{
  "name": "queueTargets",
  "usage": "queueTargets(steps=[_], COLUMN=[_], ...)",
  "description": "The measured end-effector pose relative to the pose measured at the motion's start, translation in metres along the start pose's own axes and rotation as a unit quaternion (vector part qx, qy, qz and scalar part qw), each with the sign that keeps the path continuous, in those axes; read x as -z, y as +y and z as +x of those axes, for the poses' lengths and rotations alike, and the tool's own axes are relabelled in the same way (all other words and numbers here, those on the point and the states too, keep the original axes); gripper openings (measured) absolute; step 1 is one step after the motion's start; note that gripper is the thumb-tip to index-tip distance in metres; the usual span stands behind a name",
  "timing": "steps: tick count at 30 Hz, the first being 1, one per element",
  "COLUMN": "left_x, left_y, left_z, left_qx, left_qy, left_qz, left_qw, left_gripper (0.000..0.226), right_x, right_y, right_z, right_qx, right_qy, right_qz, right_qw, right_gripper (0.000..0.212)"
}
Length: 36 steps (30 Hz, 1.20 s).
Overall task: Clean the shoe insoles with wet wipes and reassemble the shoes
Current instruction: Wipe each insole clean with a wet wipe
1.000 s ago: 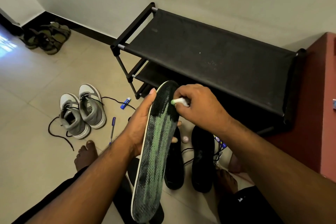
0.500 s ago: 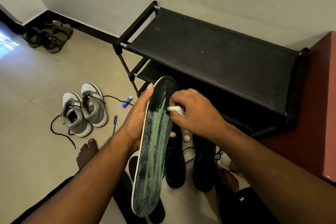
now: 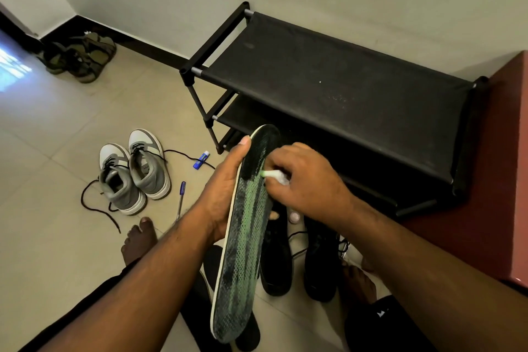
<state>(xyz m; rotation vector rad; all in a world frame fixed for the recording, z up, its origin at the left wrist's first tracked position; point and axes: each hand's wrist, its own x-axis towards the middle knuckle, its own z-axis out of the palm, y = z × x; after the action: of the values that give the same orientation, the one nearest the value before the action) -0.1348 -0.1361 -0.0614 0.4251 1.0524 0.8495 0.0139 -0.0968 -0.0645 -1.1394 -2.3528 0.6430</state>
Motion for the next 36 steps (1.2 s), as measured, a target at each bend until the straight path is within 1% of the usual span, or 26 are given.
queueTargets(steps=[3, 6, 8, 10, 13, 15, 17, 19, 21, 25, 27, 29, 31, 33, 35, 36], left_x=[0.004, 0.004, 0.003, 0.001, 0.001, 0.003, 0.006, 0.008, 0.008, 0.004, 0.003, 0.002, 0.003, 0.004, 0.005, 0.005], left_y=[0.000, -0.003, -0.005, -0.007, -0.005, -0.003, -0.003, -0.002, -0.003, -0.005, -0.005, -0.005, -0.004, -0.003, -0.002, -0.002], left_z=[0.000, -0.001, 0.000, 0.000, 0.001, 0.000, 0.001, 0.000, 0.000, -0.002, -0.001, 0.000, 0.000, 0.001, 0.001, 0.000], left_qx=[0.005, 0.026, 0.042, 0.043, 0.034, 0.031, 0.034, 0.038, 0.051, 0.071, 0.071, 0.063, 0.055, 0.047, 0.043, 0.042], left_qy=[-0.009, -0.011, -0.009, -0.007, -0.005, 0.001, -0.003, -0.016, -0.025, -0.025, -0.029, -0.026, -0.022, -0.015, -0.011, -0.011], left_qz=[-0.001, 0.022, 0.033, 0.039, 0.035, 0.022, 0.006, 0.004, 0.015, 0.037, 0.034, 0.031, 0.022, 0.007, -0.001, 0.000], left_qw=[1.000, 0.999, 0.999, 0.998, 0.999, 0.999, 0.999, 0.999, 0.998, 0.996, 0.996, 0.997, 0.998, 0.999, 0.999, 0.999], left_gripper=[0.063, 0.062, 0.070, 0.076, 0.074, 0.068, 0.067, 0.067, 0.065, 0.070, 0.071, 0.069, 0.065, 0.062, 0.060, 0.059], right_x=[-0.005, 0.004, 0.011, 0.014, 0.010, 0.003, -0.004, -0.004, 0.000, 0.014, 0.016, 0.013, 0.007, -0.002, -0.006, -0.006], right_y=[-0.003, 0.003, 0.011, 0.015, 0.010, 0.002, -0.004, -0.005, -0.001, 0.013, 0.015, 0.012, 0.003, -0.006, -0.010, -0.009], right_z=[-0.002, 0.002, 0.006, 0.007, 0.006, 0.002, -0.001, -0.002, 0.001, 0.009, 0.010, 0.008, 0.004, -0.001, -0.003, -0.003], right_qx=[0.006, -0.043, -0.082, -0.101, -0.076, -0.030, 0.010, 0.012, -0.019, -0.092, -0.098, -0.078, -0.029, 0.025, 0.037, 0.031], right_qy=[-0.012, 0.028, 0.063, 0.087, 0.073, 0.039, 0.003, -0.004, 0.023, 0.095, 0.108, 0.096, 0.059, 0.016, -0.008, -0.005], right_qz=[-0.022, -0.036, -0.029, -0.021, -0.010, -0.001, -0.001, -0.007, -0.005, 0.008, 0.011, 0.008, 0.015, 0.020, 0.022, 0.019], right_qw=[1.000, 0.998, 0.994, 0.991, 0.994, 0.999, 1.000, 1.000, 1.000, 0.991, 0.989, 0.992, 0.998, 0.999, 0.999, 0.999], right_gripper=[0.014, 0.011, 0.008, 0.005, 0.006, 0.009, 0.013, 0.014, 0.012, 0.008, 0.005, 0.006, 0.008, 0.016, 0.022, 0.022])
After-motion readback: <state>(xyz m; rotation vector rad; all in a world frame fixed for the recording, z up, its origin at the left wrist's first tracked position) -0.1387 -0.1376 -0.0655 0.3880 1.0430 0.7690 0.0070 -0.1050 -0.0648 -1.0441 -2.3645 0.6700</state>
